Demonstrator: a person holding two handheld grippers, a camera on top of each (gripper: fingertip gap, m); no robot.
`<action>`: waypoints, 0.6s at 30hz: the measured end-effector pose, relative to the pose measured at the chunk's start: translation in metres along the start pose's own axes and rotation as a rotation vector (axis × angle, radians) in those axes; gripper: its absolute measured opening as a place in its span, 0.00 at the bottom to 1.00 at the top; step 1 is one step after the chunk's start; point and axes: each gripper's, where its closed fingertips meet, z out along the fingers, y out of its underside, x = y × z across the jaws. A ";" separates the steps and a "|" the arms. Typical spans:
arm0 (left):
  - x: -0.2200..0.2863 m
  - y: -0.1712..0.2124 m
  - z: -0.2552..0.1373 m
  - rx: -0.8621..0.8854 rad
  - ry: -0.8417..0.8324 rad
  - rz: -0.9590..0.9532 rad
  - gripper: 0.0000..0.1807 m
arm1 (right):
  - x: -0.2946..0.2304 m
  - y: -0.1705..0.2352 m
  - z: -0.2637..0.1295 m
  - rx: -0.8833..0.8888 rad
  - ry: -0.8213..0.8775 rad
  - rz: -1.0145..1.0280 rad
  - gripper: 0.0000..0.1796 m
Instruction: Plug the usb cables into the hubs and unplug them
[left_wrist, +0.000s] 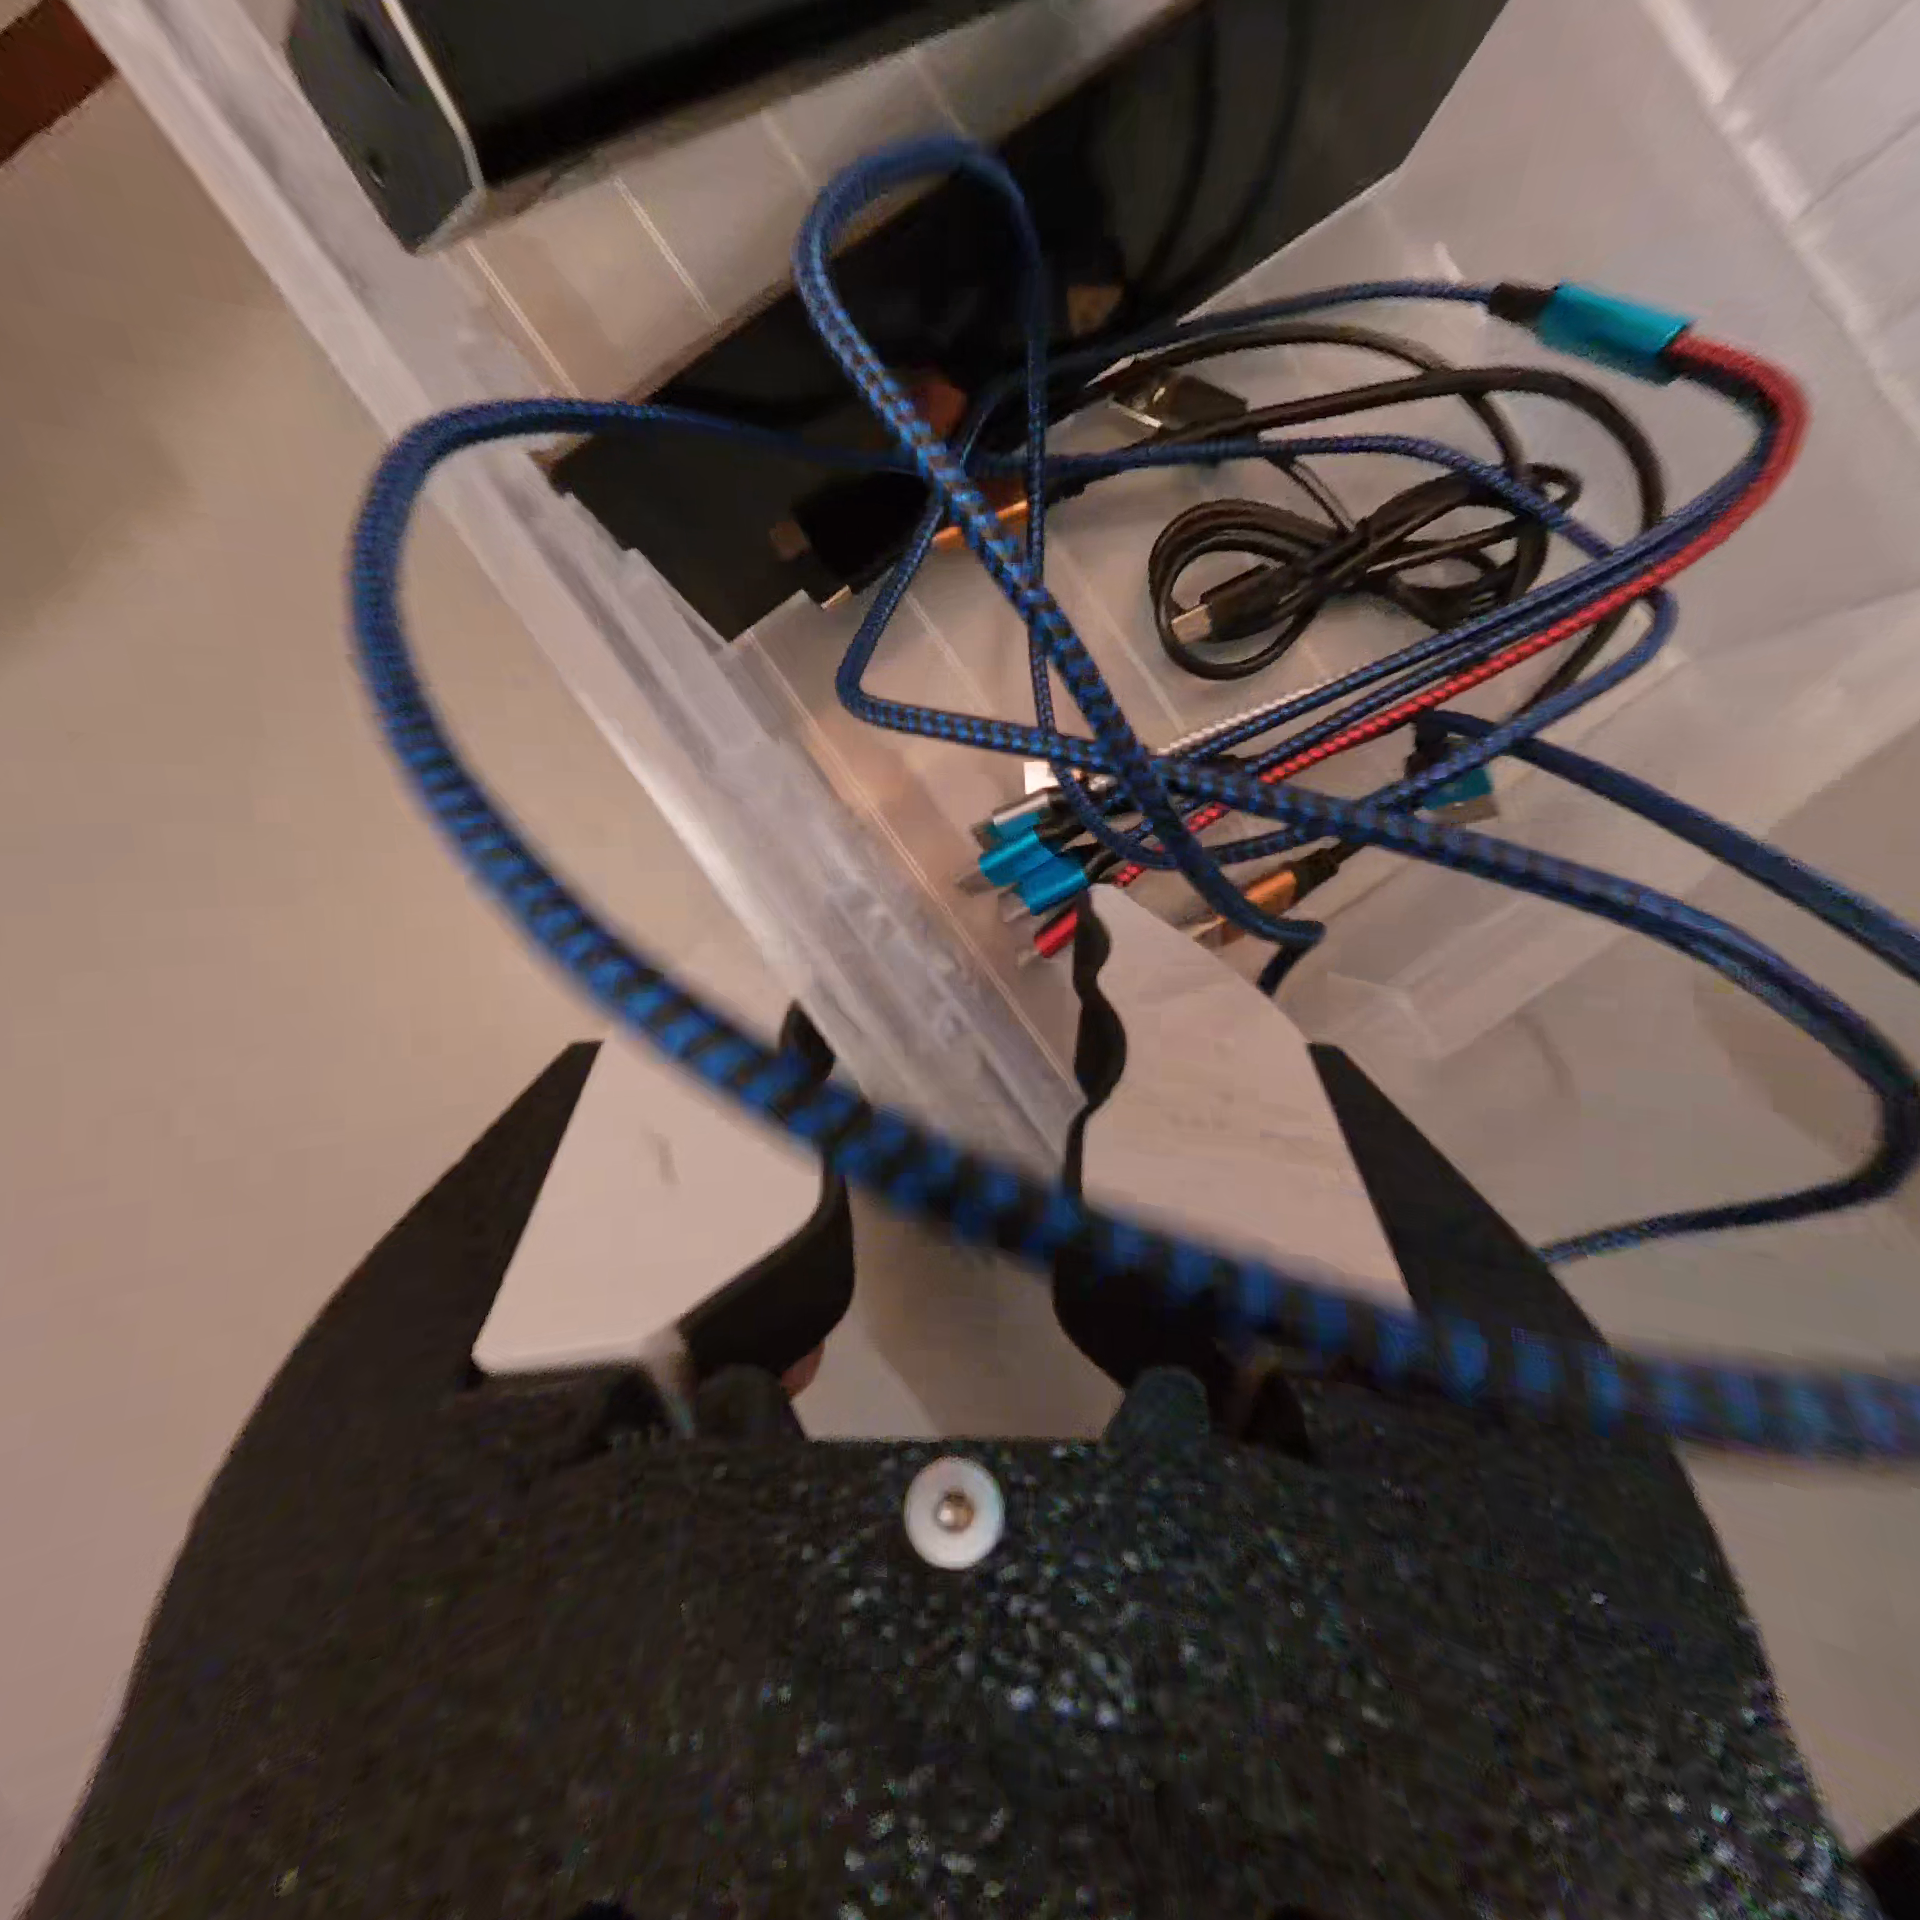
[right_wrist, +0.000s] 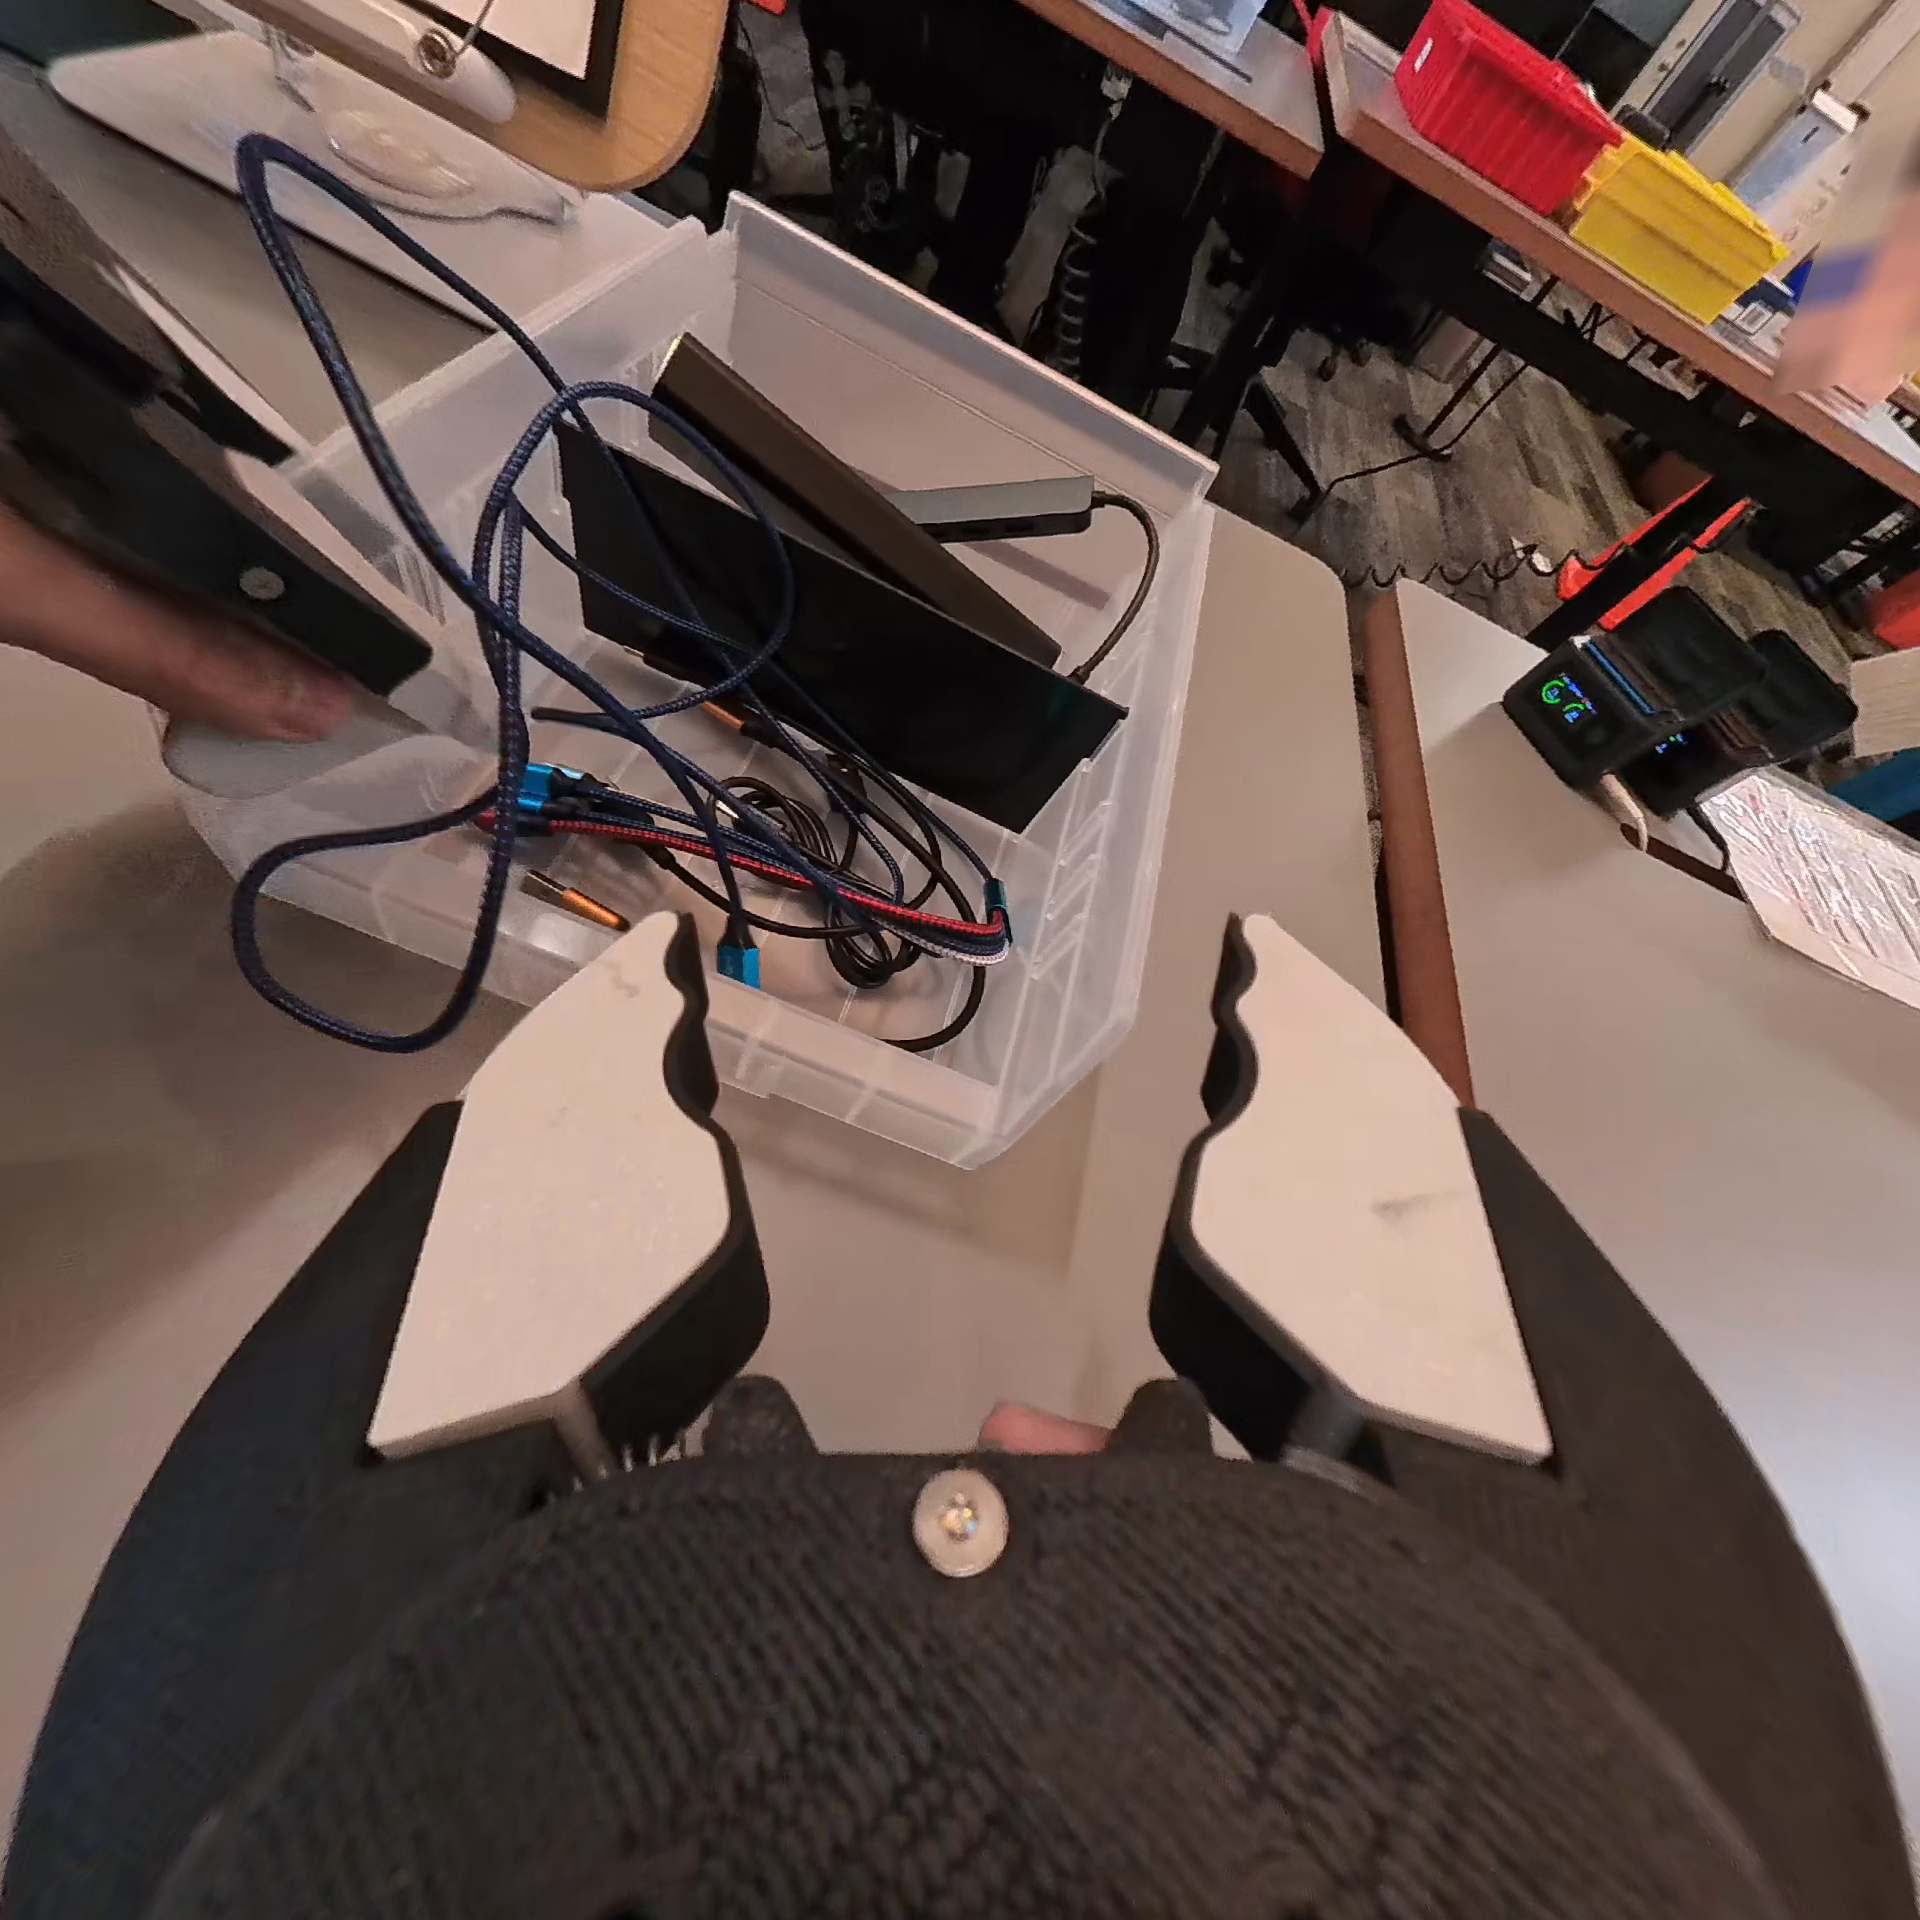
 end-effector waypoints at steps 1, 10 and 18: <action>-0.005 0.000 0.004 0.002 -0.029 0.003 0.23 | 0.001 0.001 0.000 -0.001 0.002 -0.001 0.52; -0.069 0.041 -0.031 0.093 -0.103 0.076 0.04 | 0.017 -0.011 -0.016 0.081 0.010 0.030 0.50; -0.097 0.169 -0.108 0.073 -0.057 0.146 0.04 | -0.016 -0.038 -0.022 0.152 -0.073 -0.023 0.49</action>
